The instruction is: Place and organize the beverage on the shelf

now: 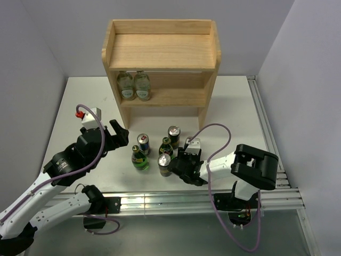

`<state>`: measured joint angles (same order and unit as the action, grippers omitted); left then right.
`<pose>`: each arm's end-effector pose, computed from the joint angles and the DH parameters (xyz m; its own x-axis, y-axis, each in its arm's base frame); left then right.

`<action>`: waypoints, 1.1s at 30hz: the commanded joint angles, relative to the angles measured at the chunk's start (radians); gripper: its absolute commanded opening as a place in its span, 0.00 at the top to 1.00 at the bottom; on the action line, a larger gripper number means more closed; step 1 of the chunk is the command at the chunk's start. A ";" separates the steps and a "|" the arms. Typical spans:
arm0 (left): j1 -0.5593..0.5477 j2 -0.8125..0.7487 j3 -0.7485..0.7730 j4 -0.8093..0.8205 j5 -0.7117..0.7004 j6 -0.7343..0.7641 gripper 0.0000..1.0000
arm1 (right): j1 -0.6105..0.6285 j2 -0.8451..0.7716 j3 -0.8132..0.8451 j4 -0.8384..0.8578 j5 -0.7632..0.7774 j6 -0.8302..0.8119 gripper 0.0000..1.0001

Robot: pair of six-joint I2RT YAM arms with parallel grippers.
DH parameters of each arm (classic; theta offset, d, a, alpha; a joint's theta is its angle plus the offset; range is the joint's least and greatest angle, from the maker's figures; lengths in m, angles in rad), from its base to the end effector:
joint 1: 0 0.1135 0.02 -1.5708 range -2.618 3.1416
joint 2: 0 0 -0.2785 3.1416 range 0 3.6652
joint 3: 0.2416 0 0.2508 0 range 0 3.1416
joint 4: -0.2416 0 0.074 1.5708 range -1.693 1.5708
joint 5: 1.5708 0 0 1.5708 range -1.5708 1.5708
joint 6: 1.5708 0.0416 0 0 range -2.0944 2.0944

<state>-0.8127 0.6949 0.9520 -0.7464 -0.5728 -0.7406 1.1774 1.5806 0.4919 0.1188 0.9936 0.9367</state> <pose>0.1006 -0.0735 0.3606 -0.4283 -0.3723 -0.8233 -0.0104 0.9131 -0.4075 0.1255 0.2115 0.1243 -0.4470 0.0697 -0.8918 0.0637 0.9969 0.0460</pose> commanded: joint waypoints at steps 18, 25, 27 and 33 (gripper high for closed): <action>-0.005 -0.034 -0.001 0.030 0.022 0.026 0.05 | 0.099 -0.298 0.282 -0.703 0.250 0.255 1.00; -0.005 -0.035 0.002 0.027 0.014 0.026 0.05 | 0.090 -0.364 0.451 -0.458 0.342 -0.246 1.00; -0.006 -0.035 0.001 0.028 0.014 0.027 0.05 | 0.074 -0.389 0.503 -0.240 0.300 -0.440 1.00; -0.005 -0.038 0.001 0.028 0.013 0.027 0.05 | -0.073 -0.357 0.811 -0.111 0.108 -0.876 1.00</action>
<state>-0.8135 0.6662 0.9520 -0.7456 -0.5617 -0.7334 1.1725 1.2392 1.1187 -0.1692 1.1267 0.3470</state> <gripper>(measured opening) 0.949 0.625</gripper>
